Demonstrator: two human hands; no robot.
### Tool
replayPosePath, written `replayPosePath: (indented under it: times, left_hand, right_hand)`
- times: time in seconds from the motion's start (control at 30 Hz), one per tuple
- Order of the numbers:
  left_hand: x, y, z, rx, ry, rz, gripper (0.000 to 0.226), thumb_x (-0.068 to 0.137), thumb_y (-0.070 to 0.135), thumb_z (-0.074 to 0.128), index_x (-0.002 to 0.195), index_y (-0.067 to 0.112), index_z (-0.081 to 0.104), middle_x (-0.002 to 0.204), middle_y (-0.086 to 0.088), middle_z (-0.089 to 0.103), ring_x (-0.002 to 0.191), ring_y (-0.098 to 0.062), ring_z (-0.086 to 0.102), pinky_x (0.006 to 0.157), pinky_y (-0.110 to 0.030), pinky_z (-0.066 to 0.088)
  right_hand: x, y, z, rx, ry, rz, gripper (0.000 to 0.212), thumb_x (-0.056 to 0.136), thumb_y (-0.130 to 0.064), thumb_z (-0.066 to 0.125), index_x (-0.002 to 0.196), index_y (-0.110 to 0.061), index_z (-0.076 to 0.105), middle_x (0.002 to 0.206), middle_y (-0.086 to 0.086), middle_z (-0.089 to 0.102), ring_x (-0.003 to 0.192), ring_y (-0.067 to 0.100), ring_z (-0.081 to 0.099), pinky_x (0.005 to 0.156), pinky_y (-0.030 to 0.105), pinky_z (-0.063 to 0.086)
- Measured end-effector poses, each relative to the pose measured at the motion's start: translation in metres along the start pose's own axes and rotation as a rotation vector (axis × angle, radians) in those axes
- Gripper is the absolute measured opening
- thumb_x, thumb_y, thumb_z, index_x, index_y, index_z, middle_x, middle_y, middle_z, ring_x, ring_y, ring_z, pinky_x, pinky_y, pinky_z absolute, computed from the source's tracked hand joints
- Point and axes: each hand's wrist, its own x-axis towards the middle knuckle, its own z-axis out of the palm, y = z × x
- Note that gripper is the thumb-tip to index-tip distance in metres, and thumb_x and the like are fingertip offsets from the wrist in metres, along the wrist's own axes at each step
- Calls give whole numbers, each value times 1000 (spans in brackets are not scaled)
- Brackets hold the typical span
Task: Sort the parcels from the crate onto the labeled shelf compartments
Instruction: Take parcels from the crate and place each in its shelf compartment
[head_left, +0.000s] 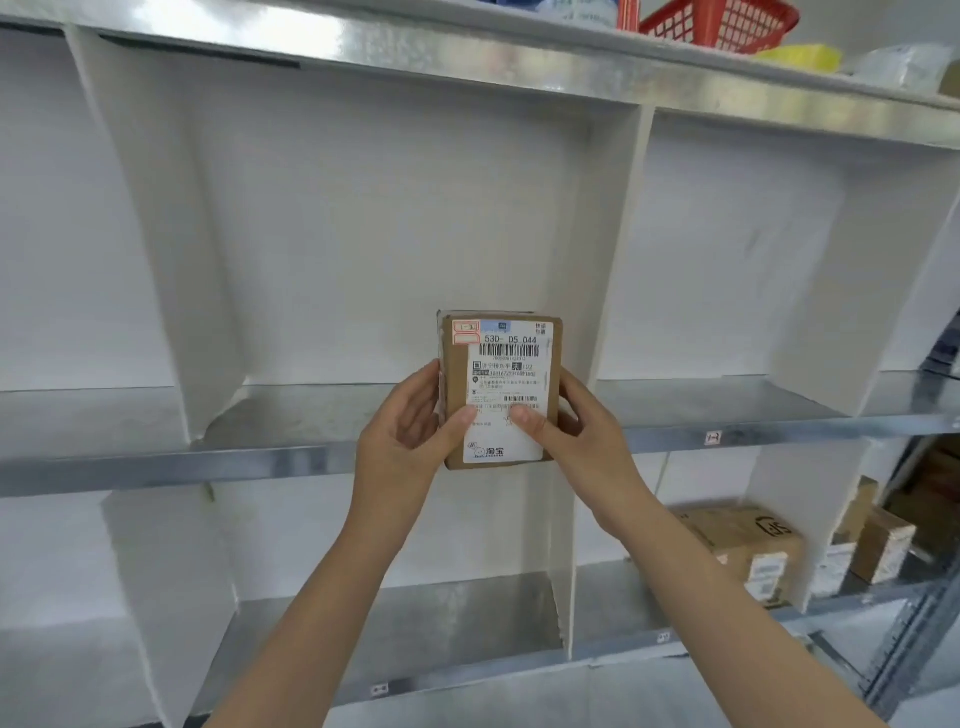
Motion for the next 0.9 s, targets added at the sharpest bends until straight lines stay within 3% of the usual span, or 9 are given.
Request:
replayPosePath:
  times: [0.2, 0.37, 0.63, 0.83, 0.9]
  left_hand:
    - [41, -36, -12, 52, -37, -29, 55, 83, 3, 74, 134, 17, 56, 125, 10, 68, 120, -5, 61, 101, -28, 51]
    - [57, -58, -16, 84, -87, -19, 54, 84, -4, 71, 132, 12, 53, 123, 12, 68, 119, -4, 61, 92, -16, 51]
    - [78, -77, -18, 194, -136, -22, 56, 86, 5, 71, 136, 14, 48, 136, 5, 60, 128, -8, 55, 108, -42, 46]
    - [75, -75, -9, 283, -84, -58, 57, 88, 13, 71, 139, 24, 48, 136, 12, 59, 128, -5, 54, 107, -39, 48]
    - [67, -67, -2, 380, -6, -101, 64, 87, 23, 74, 143, 26, 44, 142, 9, 54, 132, -8, 51, 108, -39, 46]
  right_hand:
    - [41, 33, 7, -93, -9, 9, 52, 92, -22, 70, 139, -31, 51, 122, -15, 69, 112, 3, 64, 97, 29, 54]
    - [58, 56, 8, -141, 0, 0, 53, 90, -17, 72, 137, -28, 51, 124, -14, 67, 114, 2, 62, 96, 23, 53]
    - [74, 70, 5, -175, 32, -32, 52, 88, -18, 73, 133, -31, 49, 126, -14, 65, 114, -1, 60, 94, 15, 50]
    - [75, 72, 7, -164, 19, -45, 49, 92, -19, 69, 130, -40, 45, 124, -19, 63, 114, -7, 58, 89, 9, 48]
    - [67, 75, 8, -164, 33, -51, 45, 94, -31, 65, 133, -39, 43, 131, -15, 59, 124, 0, 54, 94, 15, 48]
